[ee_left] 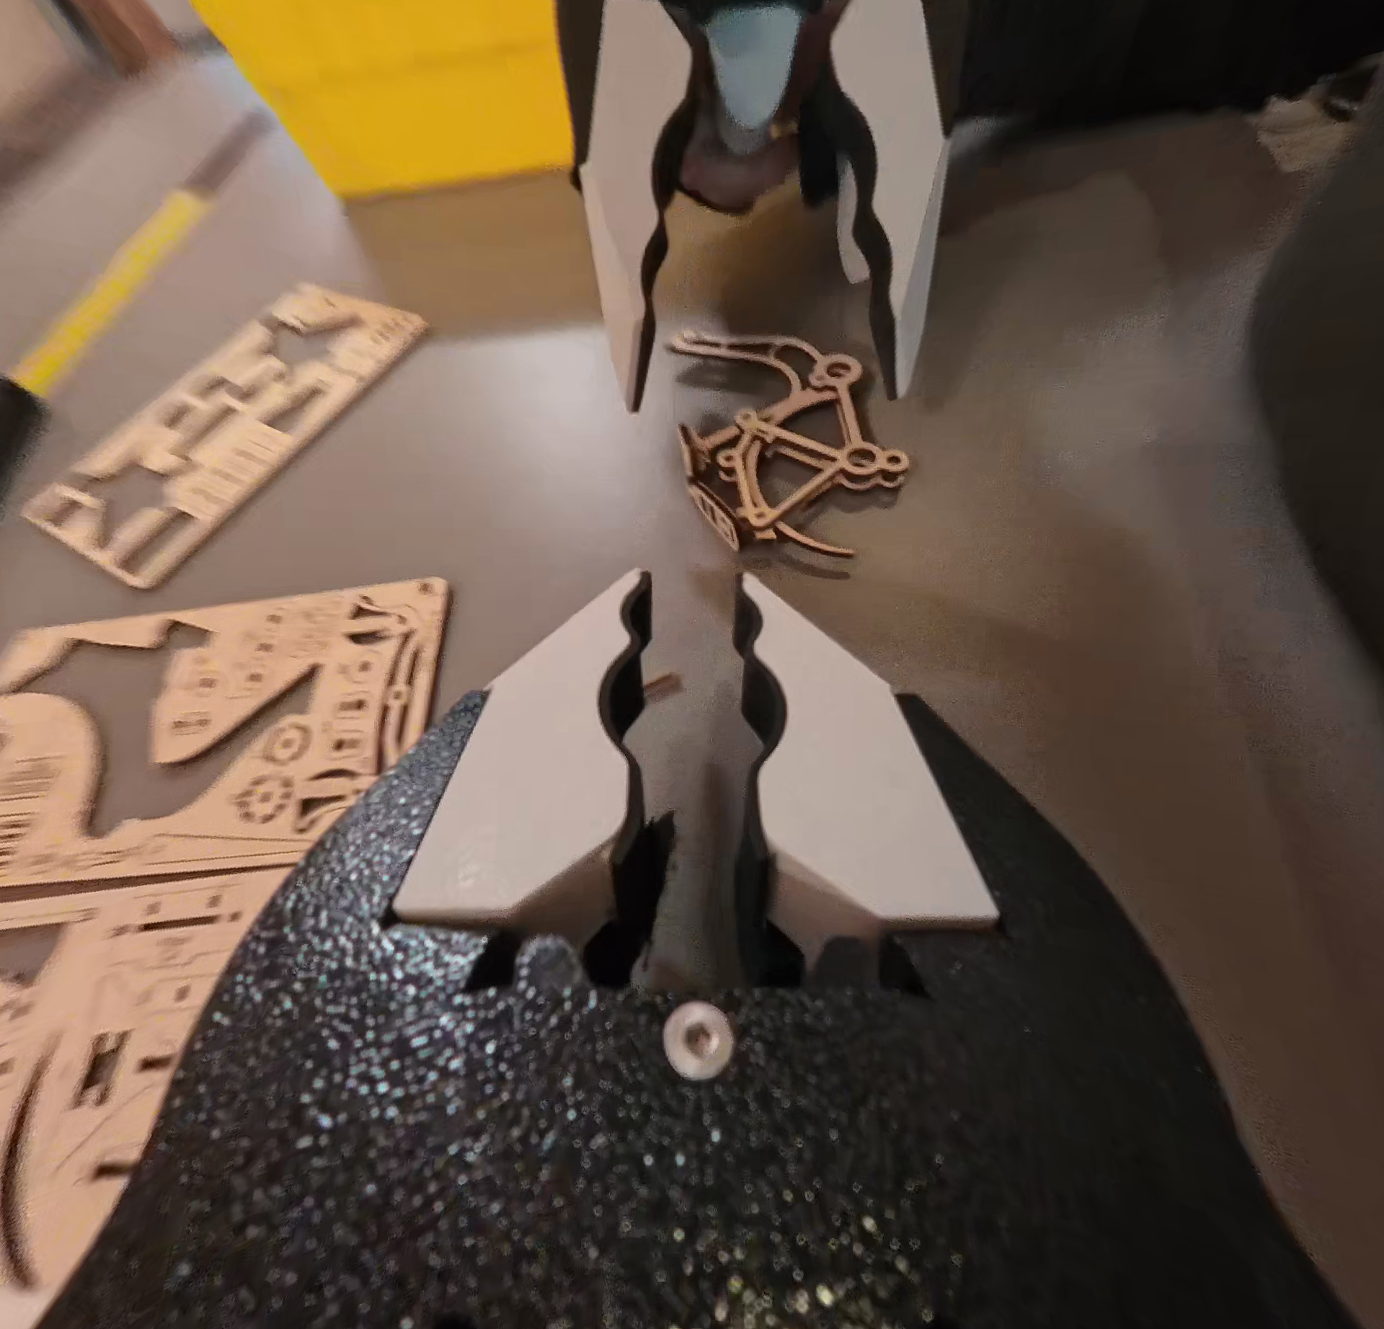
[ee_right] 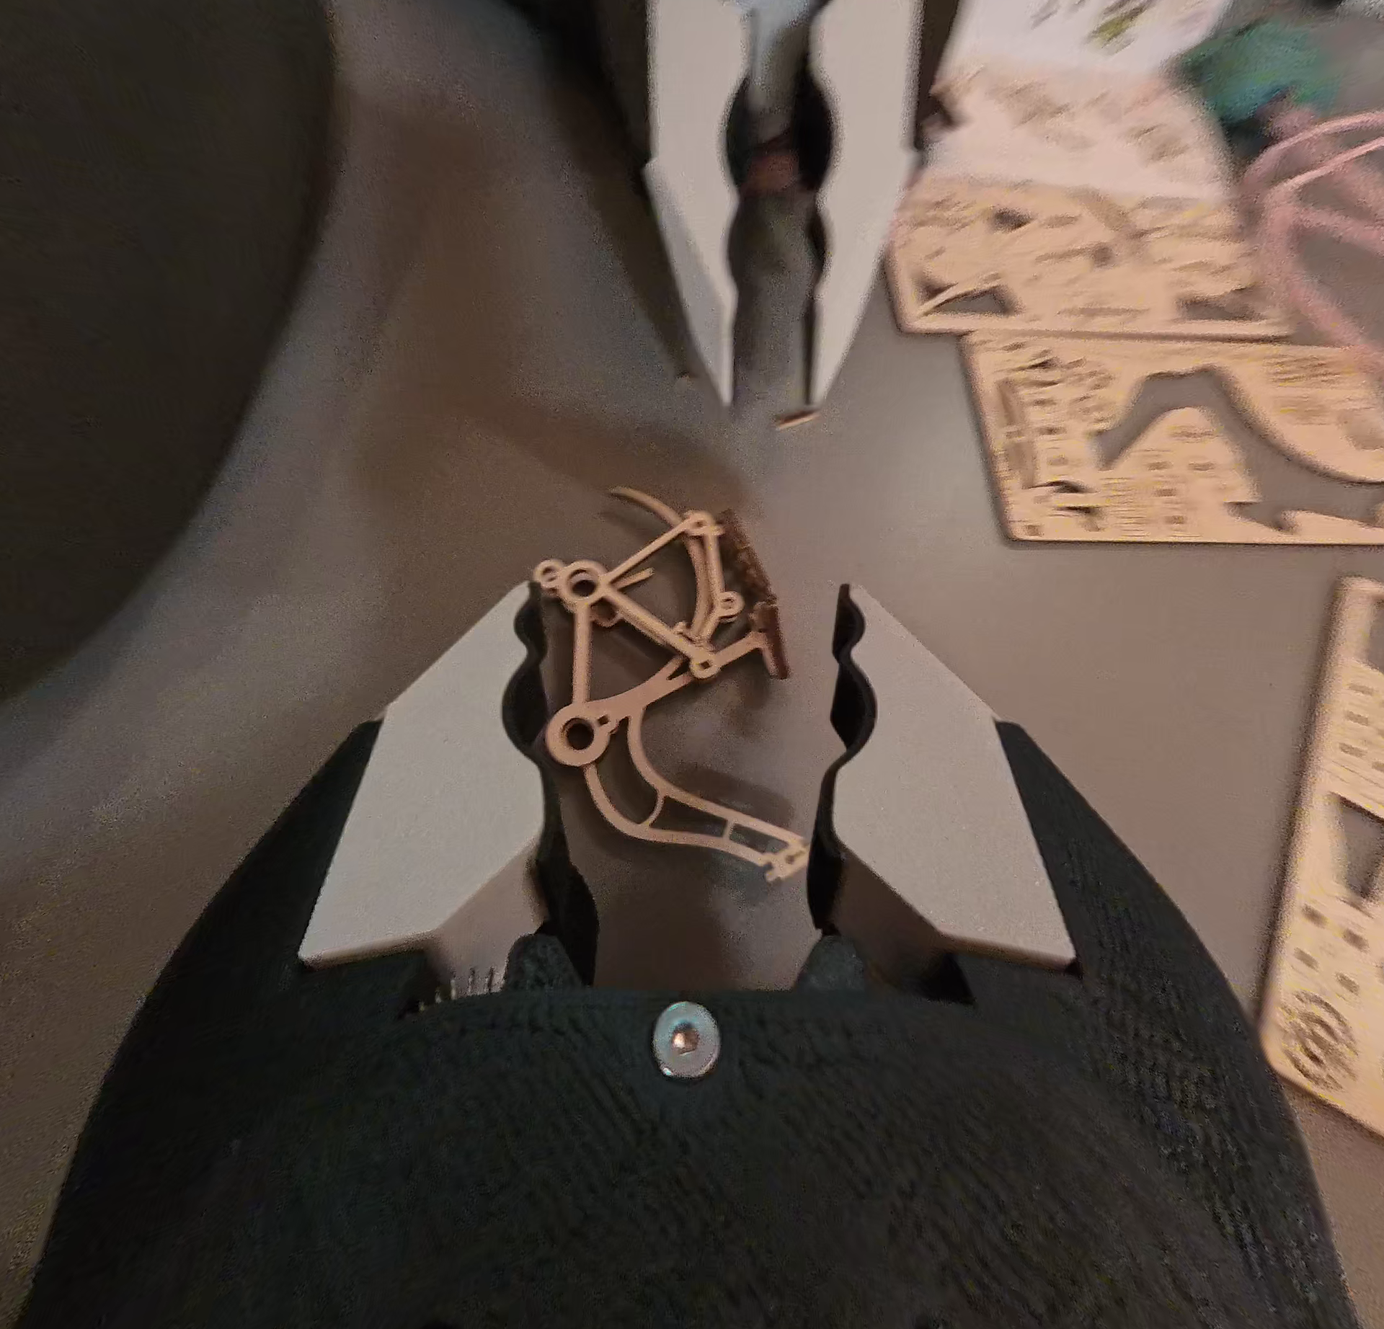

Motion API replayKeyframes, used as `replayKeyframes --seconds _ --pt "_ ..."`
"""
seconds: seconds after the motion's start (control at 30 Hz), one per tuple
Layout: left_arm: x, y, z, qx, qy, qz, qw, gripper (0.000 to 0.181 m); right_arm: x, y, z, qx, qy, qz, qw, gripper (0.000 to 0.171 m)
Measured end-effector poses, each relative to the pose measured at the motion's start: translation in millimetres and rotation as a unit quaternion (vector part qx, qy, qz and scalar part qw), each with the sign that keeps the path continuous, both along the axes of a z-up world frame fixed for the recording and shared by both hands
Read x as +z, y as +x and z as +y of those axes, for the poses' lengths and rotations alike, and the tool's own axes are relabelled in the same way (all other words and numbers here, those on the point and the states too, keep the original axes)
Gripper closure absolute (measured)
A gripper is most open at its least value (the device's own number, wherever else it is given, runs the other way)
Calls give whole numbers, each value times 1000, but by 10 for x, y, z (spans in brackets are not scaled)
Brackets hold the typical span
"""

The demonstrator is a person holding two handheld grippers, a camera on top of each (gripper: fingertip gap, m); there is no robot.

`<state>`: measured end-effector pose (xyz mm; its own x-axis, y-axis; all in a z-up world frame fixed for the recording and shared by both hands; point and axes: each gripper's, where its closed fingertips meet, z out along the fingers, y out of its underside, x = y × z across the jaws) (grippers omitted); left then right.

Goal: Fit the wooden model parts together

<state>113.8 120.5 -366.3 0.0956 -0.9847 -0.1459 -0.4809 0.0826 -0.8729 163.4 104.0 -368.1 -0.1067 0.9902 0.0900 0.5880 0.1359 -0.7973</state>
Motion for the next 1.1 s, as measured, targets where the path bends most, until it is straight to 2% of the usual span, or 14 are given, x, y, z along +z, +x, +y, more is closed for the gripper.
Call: replayKeyframes --seconds 0.03,0.1,0.17,0.27,0.33,0.4,0.5,0.73,1.1 --pt "57 -10 23 12 30 -16 999 163 95 3 62 -29 27 37 999 95" --pt "148 -21 40 19 82 -42 996 163 364 45 173 -94 80 130 984 96" --pt "249 -42 99 32 124 -67 989 160 614 169 268 -170 128 218 952 100" --pt "483 -116 133 53 133 -132 981 159 792 359 319 -255 199 269 907 112" --pt "628 -199 165 72 139 -175 972 159 833 444 344 -294 244 264 886 122" --pt "714 -257 181 86 143 -199 966 157 805 548 412 -334 287 239 866 151" --pt "741 -285 171 99 159 -201 961 157 753 703 548 -391 309 200 844 163" --pt "761 -310 125 113 223 -182 951 159 773 923 671 -449 346 167 807 169" --pt "827 -336 230 154 218 -197 943 159 817 1033 760 -470 325 194 797 170"
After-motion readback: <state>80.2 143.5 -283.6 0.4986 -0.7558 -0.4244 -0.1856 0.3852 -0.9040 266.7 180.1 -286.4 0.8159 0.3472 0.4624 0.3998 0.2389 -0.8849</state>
